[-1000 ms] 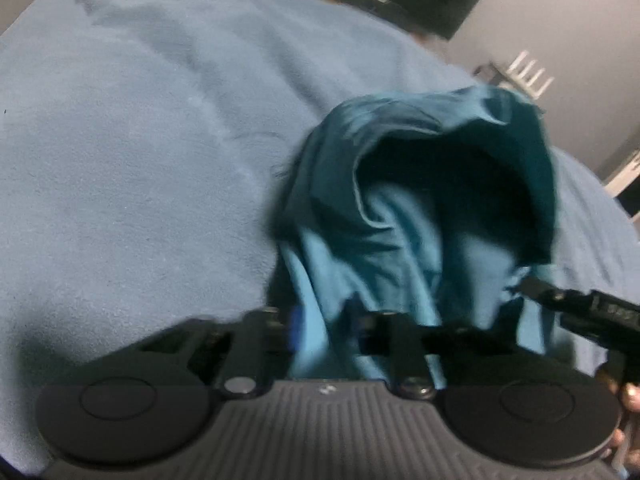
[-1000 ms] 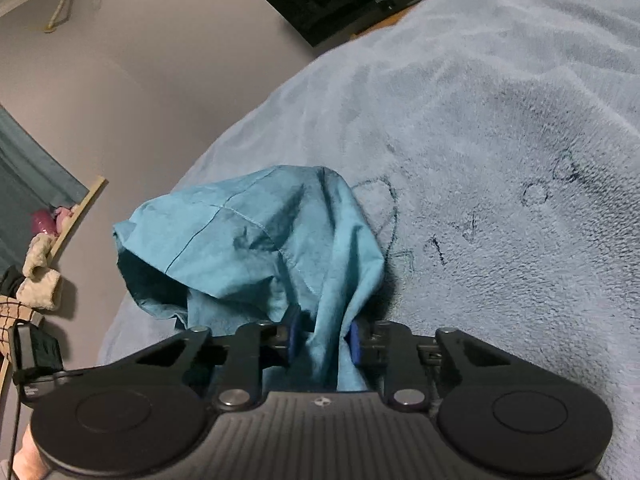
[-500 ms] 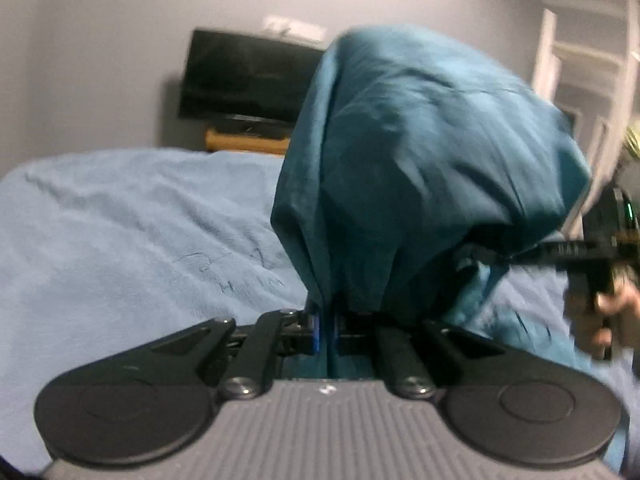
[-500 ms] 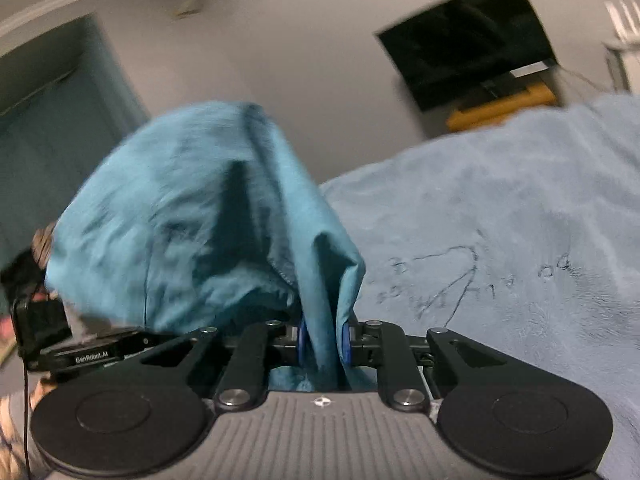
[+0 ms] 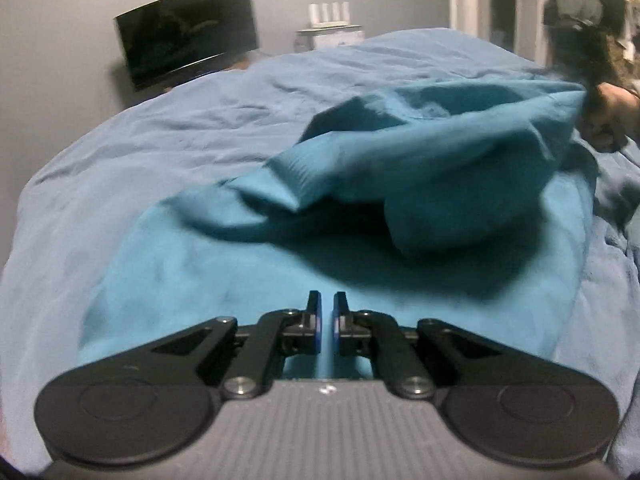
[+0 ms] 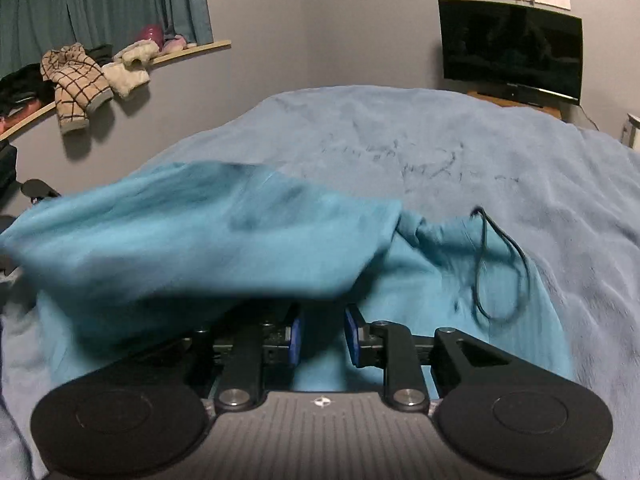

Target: Fold large clothes

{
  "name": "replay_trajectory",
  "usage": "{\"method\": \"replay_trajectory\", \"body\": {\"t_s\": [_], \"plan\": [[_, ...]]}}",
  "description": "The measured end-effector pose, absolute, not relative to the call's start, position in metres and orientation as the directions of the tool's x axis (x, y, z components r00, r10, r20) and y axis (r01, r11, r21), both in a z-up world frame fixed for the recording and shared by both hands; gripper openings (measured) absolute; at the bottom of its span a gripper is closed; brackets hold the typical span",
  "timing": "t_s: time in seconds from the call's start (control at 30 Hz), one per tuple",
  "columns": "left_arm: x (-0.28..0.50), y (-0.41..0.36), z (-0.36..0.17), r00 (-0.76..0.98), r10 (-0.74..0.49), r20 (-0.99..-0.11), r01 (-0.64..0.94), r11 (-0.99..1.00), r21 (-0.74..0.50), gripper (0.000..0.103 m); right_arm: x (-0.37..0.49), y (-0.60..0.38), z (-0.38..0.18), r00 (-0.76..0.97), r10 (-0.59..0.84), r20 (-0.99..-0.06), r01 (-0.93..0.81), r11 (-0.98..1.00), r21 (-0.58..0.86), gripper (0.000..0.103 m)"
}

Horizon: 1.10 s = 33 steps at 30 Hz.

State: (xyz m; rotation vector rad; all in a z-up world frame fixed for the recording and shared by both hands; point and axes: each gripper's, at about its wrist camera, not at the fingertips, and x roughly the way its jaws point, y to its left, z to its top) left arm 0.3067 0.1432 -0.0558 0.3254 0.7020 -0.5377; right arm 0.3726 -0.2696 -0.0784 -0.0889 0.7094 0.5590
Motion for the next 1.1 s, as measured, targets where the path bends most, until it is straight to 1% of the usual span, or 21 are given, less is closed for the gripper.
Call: {"method": "replay_trajectory", "body": {"t_s": [0.1, 0.2, 0.23, 0.27, 0.3, 0.33, 0.37, 0.43, 0.53, 0.63, 0.73, 0.8, 0.9, 0.97, 1.1], "plan": [[0.295, 0.154, -0.030, 0.679, -0.356, -0.642, 0.515, 0.855, 0.070, 0.000, 0.351, -0.282, -0.060, 0.649, 0.443, -0.619, -0.485, 0.867, 0.113, 0.026], [0.299, 0.152, 0.007, 0.722, -0.379, -0.579, 0.482, 0.876, 0.028, 0.000, 0.341, -0.300, -0.020, 0.707, 0.451, -0.545, -0.449, 0.881, 0.147, 0.027], [0.301, 0.147, 0.020, 0.732, -0.394, -0.556, 0.478, 0.878, 0.006, 0.000, 0.337, -0.303, -0.009, 0.720, 0.464, -0.517, -0.451, 0.878, 0.161, 0.028], [0.303, 0.140, 0.034, 0.736, -0.412, -0.537, 0.478, 0.878, -0.018, 0.000, 0.335, -0.303, 0.001, 0.723, 0.483, -0.495, -0.458, 0.871, 0.181, 0.035], [0.312, 0.130, 0.045, 0.734, -0.429, -0.526, 0.483, 0.875, -0.040, 0.000, 0.340, -0.299, 0.010, 0.715, 0.504, -0.485, -0.469, 0.860, 0.204, 0.038], [0.318, 0.119, 0.052, 0.727, -0.444, -0.524, 0.489, 0.870, -0.058, 0.000, 0.340, -0.294, 0.015, 0.711, 0.516, -0.478, -0.476, 0.853, 0.213, 0.042], [0.322, 0.106, 0.057, 0.717, -0.453, -0.530, 0.497, 0.865, -0.068, 0.000, 0.343, -0.288, 0.017, 0.703, 0.524, -0.480, -0.483, 0.848, 0.218, 0.042], [0.326, 0.075, 0.058, 0.697, -0.456, -0.553, 0.514, 0.856, -0.058, 0.000, 0.346, -0.271, 0.014, 0.663, 0.539, -0.519, -0.505, 0.835, 0.220, 0.042], [0.317, 0.039, 0.051, 0.657, -0.456, -0.600, 0.541, 0.840, -0.046, 0.000, 0.341, -0.250, -0.002, 0.601, 0.540, -0.590, -0.524, 0.823, 0.220, 0.040], [0.304, 0.011, 0.023, 0.586, -0.452, -0.673, 0.552, 0.830, -0.076, 0.000, 0.323, -0.237, -0.023, 0.563, 0.542, -0.624, -0.525, 0.818, 0.236, 0.040], [0.291, 0.000, -0.019, 0.525, -0.375, -0.764, 0.533, 0.845, -0.049, 0.000, 0.306, -0.223, -0.052, 0.517, 0.541, -0.663, -0.516, 0.815, 0.263, 0.040], [0.284, 0.001, -0.049, 0.502, -0.320, -0.804, 0.506, 0.862, -0.028, 0.000, 0.294, -0.206, -0.078, 0.479, 0.531, -0.699, -0.531, 0.810, 0.251, 0.039], [0.277, 0.008, -0.089, 0.479, -0.294, -0.827, 0.469, 0.882, -0.042, 0.000, 0.269, -0.190, -0.109, 0.482, 0.503, -0.717, -0.550, 0.811, 0.200, 0.043], [0.272, 0.014, -0.102, 0.487, -0.298, -0.821, 0.447, 0.893, -0.059, 0.000, 0.254, -0.184, -0.122, 0.495, 0.501, -0.710, -0.557, 0.810, 0.184, 0.050], [0.270, 0.020, -0.108, 0.513, -0.314, -0.799, 0.407, 0.908, -0.095, 0.000, 0.241, -0.174, -0.130, 0.536, 0.477, -0.697, -0.559, 0.819, 0.131, 0.051]]}}
